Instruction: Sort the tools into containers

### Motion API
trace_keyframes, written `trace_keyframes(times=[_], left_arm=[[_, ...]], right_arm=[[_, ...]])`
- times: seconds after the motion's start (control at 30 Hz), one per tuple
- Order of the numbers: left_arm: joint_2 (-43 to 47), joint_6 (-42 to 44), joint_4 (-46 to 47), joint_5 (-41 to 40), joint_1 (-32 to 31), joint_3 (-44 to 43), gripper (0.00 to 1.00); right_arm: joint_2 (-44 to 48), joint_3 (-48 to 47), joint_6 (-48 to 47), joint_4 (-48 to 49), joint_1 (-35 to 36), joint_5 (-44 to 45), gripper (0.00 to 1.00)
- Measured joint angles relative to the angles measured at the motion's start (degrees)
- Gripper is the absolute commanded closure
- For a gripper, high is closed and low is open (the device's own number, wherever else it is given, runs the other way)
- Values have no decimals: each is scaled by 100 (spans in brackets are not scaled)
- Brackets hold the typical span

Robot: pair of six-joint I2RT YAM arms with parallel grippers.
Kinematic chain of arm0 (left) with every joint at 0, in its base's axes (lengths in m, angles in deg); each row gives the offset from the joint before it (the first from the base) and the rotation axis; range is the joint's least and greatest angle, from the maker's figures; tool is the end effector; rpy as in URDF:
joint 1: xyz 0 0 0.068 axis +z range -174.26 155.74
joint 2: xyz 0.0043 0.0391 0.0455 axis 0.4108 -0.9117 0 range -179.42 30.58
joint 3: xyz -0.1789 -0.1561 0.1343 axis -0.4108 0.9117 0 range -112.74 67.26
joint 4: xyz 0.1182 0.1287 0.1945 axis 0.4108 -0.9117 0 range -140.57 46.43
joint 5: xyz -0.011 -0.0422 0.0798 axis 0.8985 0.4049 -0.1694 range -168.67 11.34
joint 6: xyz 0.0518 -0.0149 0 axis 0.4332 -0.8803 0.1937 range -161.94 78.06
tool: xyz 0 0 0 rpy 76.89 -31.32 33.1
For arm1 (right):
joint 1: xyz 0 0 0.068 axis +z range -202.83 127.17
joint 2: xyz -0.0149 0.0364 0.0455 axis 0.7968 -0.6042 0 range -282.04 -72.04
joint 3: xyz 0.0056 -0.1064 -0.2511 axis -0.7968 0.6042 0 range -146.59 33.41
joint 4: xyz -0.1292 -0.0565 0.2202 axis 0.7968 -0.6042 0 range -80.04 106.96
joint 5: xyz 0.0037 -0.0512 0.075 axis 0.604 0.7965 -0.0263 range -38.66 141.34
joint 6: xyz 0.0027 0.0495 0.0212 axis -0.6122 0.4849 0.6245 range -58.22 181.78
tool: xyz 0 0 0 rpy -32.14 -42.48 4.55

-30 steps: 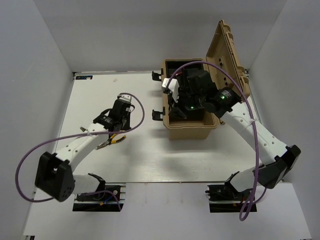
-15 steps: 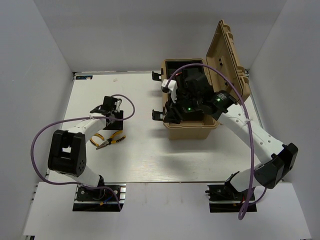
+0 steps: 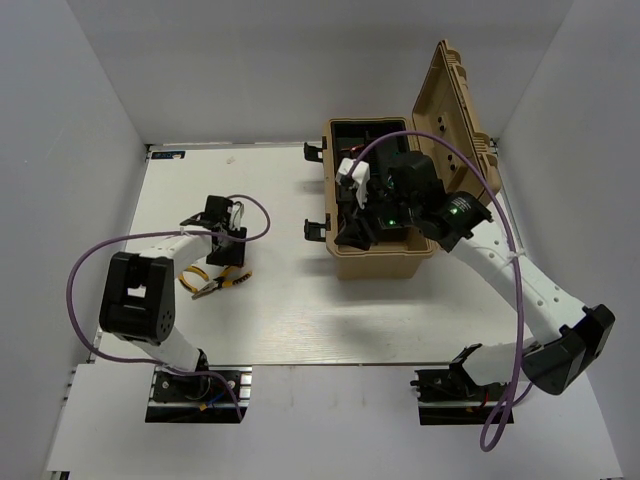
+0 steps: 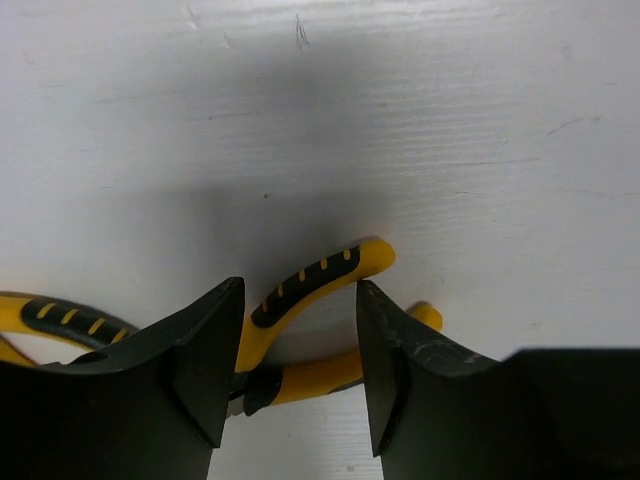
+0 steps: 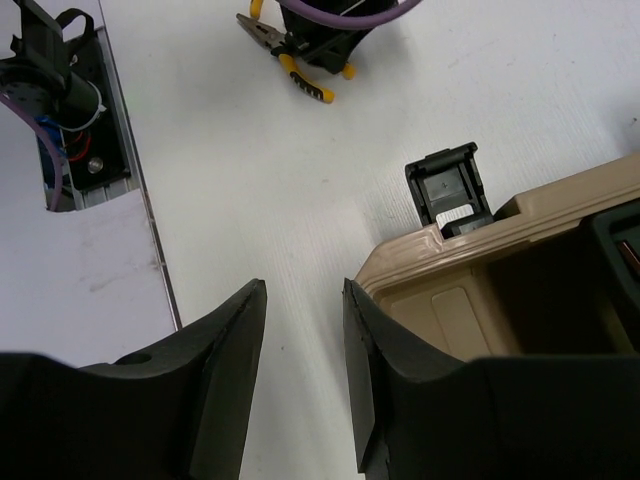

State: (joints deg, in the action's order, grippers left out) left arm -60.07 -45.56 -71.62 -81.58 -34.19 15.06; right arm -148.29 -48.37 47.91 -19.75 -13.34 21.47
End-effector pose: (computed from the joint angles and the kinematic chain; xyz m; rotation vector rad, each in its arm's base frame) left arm 0.2917 -0.0494 0.1716 0.1358 2.7251 0.0021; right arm 0.2088 0.1950 0.3989 -1.2347 1.7484 0.8150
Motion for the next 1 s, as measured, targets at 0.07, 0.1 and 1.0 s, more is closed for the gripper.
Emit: trace_keyframes(times=[0.07,0.1,1.0], left_arm=[[-199,28,-7,39,9,0,41],[-297,46,-11,46,9,-4,41],[492,48,-450,903,-50,-575,100]], right_arm=[[31,70,2,44,-17,-17,57],[48,107,7,66,-28,-20,57],[282,560,31,243,-229,190,100]])
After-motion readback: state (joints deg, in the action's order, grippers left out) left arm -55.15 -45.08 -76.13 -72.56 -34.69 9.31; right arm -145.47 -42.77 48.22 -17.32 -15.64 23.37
